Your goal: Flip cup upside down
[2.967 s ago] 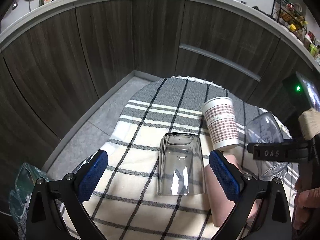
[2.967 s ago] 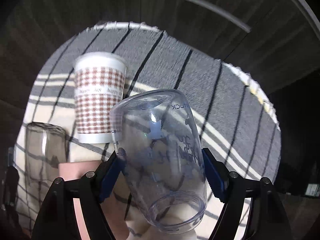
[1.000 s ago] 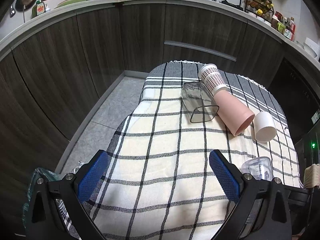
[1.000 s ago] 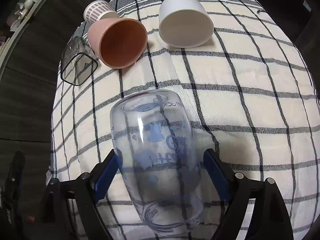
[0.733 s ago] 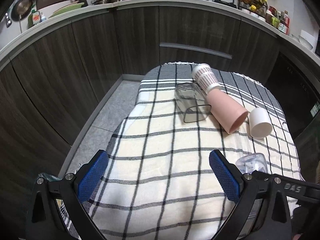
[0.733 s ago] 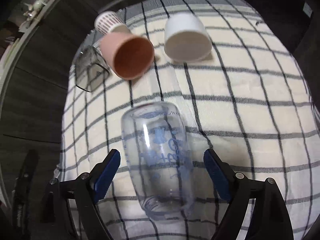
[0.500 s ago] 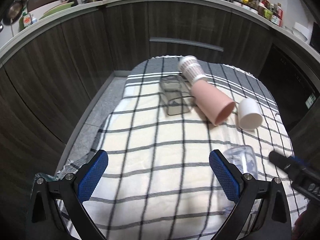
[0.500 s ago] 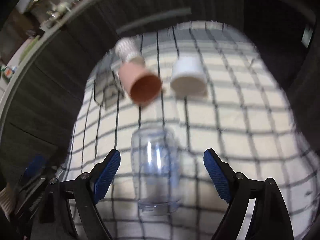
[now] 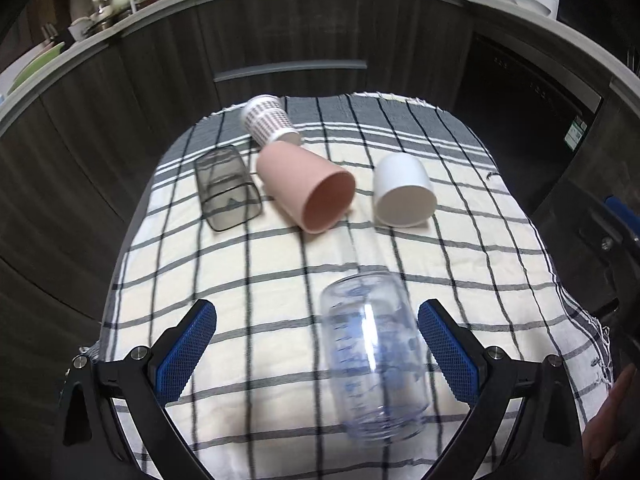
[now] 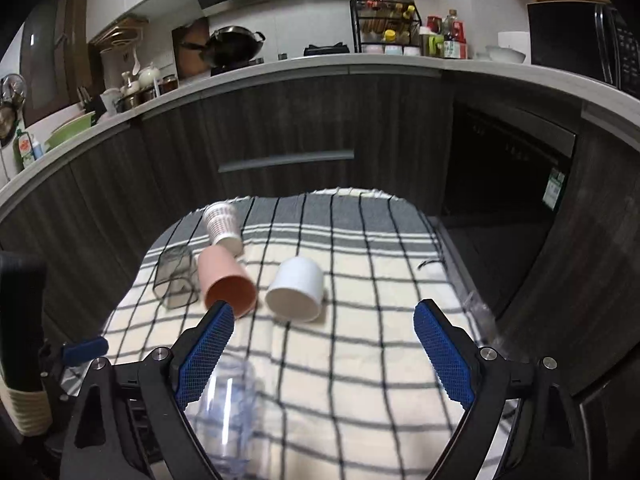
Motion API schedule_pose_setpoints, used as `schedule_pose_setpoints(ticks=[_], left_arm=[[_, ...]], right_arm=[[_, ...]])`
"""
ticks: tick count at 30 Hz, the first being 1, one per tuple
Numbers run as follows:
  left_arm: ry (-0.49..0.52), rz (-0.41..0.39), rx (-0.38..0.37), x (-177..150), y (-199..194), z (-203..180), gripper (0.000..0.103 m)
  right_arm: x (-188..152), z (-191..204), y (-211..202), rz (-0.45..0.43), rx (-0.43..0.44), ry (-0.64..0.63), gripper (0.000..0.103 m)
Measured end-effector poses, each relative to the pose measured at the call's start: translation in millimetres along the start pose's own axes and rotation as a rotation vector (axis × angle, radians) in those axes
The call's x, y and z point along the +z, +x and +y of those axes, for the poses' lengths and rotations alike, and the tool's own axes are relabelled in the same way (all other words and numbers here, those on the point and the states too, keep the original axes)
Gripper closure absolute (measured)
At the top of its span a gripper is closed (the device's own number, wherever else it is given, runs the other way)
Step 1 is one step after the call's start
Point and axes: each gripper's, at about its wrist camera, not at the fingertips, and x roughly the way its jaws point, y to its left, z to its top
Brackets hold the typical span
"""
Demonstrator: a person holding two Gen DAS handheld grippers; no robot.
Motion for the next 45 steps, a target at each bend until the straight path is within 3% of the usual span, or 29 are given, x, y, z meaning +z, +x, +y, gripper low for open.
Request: schedule_pose_setpoints(ticks=[6, 11, 15, 21, 29, 32, 34, 45], left_arm=[[-0.034, 0.085, -0.027, 13.5, 23.8, -12.1, 0.0], [-0.072, 0.234, -0.064, 19.4, 50.9, -20.9, 0.006], [-0.092, 0.349, -0.079, 19.9, 70.0, -26.9, 0.007], [-0.034, 0.447, -0.02, 24.7, 90.4, -43.0, 0.007], [-0.087, 0.626, -0.031, 21.1, 119.9, -44.1, 0.016], [-0.07, 0.654, 0.001, 22.8, 126.4, -46.1, 0.021], [-0.063, 0.675, 0.0, 24.2, 130.9, -47.2, 0.031], [-0.096, 0.654, -0.039, 24.9, 130.8, -34.7, 0.031]], right_arm=[[16.2, -11.1, 1.0, -0.013, -0.018, -0.036, 0.011], [31.4, -16.8, 0.3, -0.024, -0.033, -0.056, 0.011], [38.7, -23.4, 6.4, 0.007, 0.022, -0.061, 0.011], [34.2, -38.8, 22.0, 0.048, 0.071, -0.01, 0.011], [25.1, -56.0, 47.2, 0.109, 0.146, 0.089, 0.011], [22.2, -57.3, 56.6, 0.136, 0.175, 0.115, 0.011], [22.1, -56.7, 61.7, 0.152, 0.177, 0.12, 0.011], [13.7, -56.9, 75.2, 0.187, 0.218, 0.166, 0.011]])
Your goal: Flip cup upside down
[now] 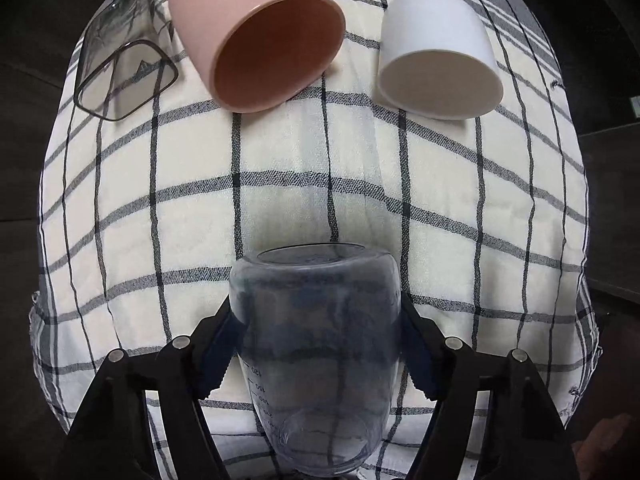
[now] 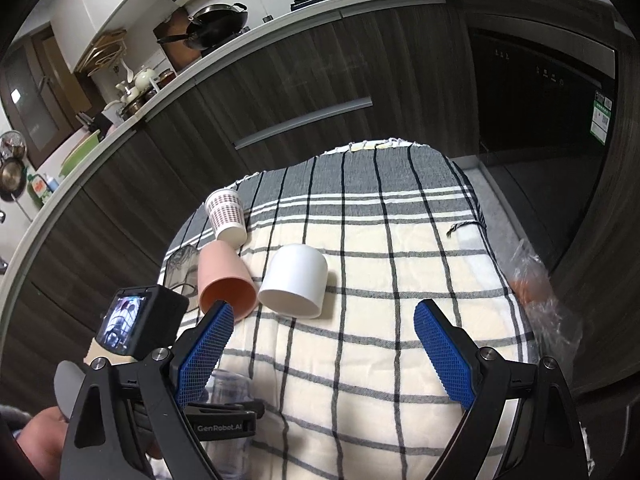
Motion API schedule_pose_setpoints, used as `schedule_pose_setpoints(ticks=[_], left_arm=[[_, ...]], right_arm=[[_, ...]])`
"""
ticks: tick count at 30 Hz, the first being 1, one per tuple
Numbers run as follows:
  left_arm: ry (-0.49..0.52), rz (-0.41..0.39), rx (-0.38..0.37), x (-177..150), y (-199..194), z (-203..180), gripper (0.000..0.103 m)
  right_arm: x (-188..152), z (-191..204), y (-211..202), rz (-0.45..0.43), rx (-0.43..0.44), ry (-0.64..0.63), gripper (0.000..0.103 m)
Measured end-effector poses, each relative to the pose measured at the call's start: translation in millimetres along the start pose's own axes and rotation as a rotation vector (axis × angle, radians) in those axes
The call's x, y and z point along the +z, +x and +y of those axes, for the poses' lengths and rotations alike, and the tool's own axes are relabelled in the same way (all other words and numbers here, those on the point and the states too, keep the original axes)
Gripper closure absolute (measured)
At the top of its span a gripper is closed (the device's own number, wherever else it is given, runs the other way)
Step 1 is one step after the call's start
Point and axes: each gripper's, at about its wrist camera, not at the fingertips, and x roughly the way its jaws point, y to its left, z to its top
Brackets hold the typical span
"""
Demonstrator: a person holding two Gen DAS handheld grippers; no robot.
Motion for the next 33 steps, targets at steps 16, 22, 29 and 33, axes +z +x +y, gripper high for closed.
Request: schedule_pose_setpoints(ticks=[16, 22, 29, 33], left_arm=[[0.023, -0.363, -0.017, -39.3, -64.9, 31.2, 0.031], [0.052, -0.694, 0.055, -60.5, -95.3, 29.7, 0.031], [0.016, -0.969, 0.005, -71.3, -86.9, 44.3, 0.031], [0.013, -1.022, 0.015, -70.1, -74.6, 48.2, 0.031]], right_arm=[[-3.9, -6.9, -11.4, -0.089, 0.02, 0.063, 0.011], [-8.8, 4.6, -18.3, -0.152, -0.007, 0.016, 0.011], [-18.6, 24.0, -24.2, -0.238, -0.077, -0.095, 0.011], [-22.6, 29.4, -21.2, -0.237, -0.095, -0.127, 0.011]])
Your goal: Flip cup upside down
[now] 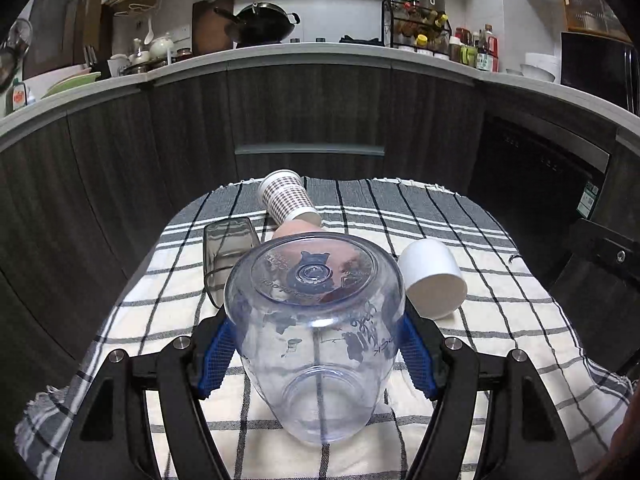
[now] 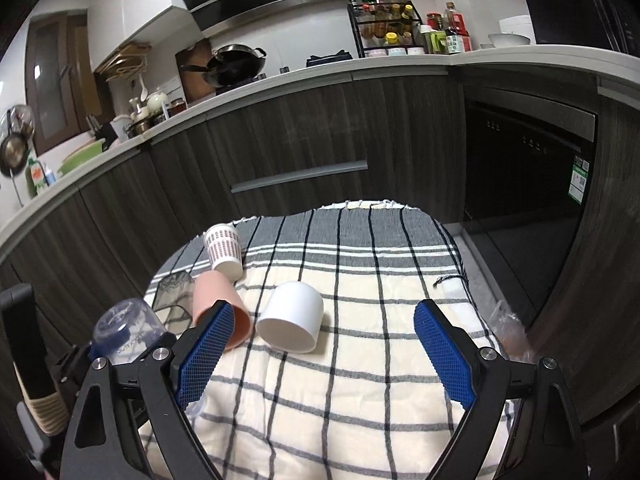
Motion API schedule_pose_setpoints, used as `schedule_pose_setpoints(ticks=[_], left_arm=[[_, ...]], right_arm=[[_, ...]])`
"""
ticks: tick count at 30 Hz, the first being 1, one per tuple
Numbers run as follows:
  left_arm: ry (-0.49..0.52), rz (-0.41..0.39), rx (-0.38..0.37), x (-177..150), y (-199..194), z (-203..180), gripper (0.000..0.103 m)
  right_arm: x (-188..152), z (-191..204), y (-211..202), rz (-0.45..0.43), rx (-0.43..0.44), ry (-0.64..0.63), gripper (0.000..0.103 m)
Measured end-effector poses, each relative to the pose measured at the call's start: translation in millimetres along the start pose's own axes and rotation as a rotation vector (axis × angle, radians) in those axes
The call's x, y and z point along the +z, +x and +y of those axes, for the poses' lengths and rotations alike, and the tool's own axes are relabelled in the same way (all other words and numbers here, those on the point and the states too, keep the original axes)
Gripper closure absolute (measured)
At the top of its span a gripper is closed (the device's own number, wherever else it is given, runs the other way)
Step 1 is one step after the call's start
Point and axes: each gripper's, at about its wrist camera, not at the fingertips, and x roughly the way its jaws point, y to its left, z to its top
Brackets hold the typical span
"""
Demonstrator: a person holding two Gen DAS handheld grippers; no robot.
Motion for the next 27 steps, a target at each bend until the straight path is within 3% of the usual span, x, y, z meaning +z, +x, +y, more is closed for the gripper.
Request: schedule_pose_setpoints(ticks=[13, 17, 27], left_arm=[[0.03, -0.023, 0.032, -21.3, -1.7, -4.4, 0.031], [0.064, -0.062, 0.061, -21.3, -9.5, -10.2, 0.015], [0.061, -0.072, 0.041, -13.9, -23.1, -11.6, 0.014]], right_arm=[[-8.1, 6.5, 8.7, 0.03, -0.022, -0.055, 0.011], [-8.2, 2.3, 10.5, 0.038, -0.022, -0.04, 0.011], [-8.3, 0.9, 6.3, 0.026, -0.014, -0.039, 0.012]])
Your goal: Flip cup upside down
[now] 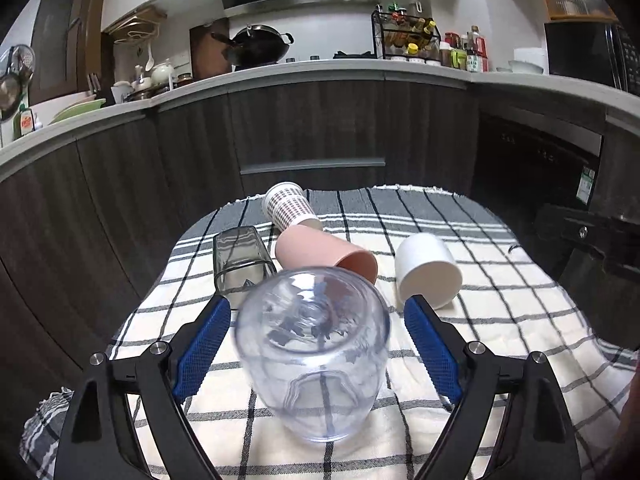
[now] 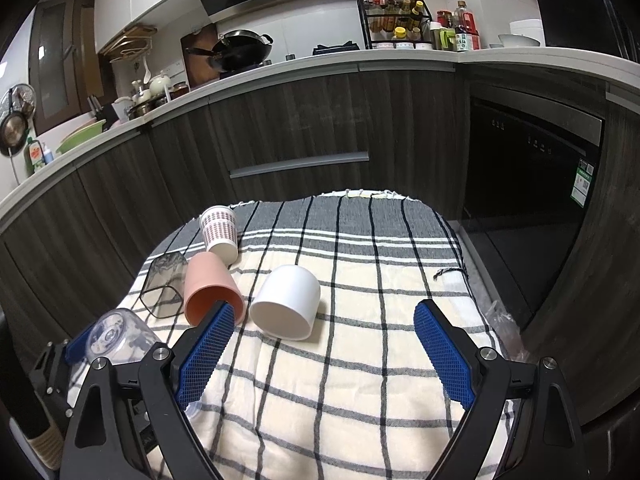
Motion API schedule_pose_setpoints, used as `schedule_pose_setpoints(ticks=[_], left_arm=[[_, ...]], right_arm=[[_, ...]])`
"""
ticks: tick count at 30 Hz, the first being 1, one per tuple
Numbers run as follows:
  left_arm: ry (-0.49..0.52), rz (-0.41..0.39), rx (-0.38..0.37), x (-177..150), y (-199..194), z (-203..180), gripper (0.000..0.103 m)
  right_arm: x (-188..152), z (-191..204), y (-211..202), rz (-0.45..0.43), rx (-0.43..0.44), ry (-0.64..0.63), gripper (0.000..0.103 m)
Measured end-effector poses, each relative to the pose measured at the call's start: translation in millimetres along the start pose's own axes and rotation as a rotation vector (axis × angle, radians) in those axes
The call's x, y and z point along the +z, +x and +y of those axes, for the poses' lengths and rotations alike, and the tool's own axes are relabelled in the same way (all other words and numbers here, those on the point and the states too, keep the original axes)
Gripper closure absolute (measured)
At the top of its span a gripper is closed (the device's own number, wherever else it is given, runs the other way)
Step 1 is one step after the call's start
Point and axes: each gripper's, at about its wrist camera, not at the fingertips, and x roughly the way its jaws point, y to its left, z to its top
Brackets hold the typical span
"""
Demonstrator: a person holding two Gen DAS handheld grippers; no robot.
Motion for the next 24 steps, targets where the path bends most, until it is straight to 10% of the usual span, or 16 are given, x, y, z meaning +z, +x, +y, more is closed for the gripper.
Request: schedule_pose_setpoints(ticks=[24], left_arm=[[-0.078, 0.018, 0.008, 1.8, -130.5, 60.1, 0.01]], right_arm=[[-10.3, 77.2, -125.7, -0.153, -0.062, -0.055, 0.012]])
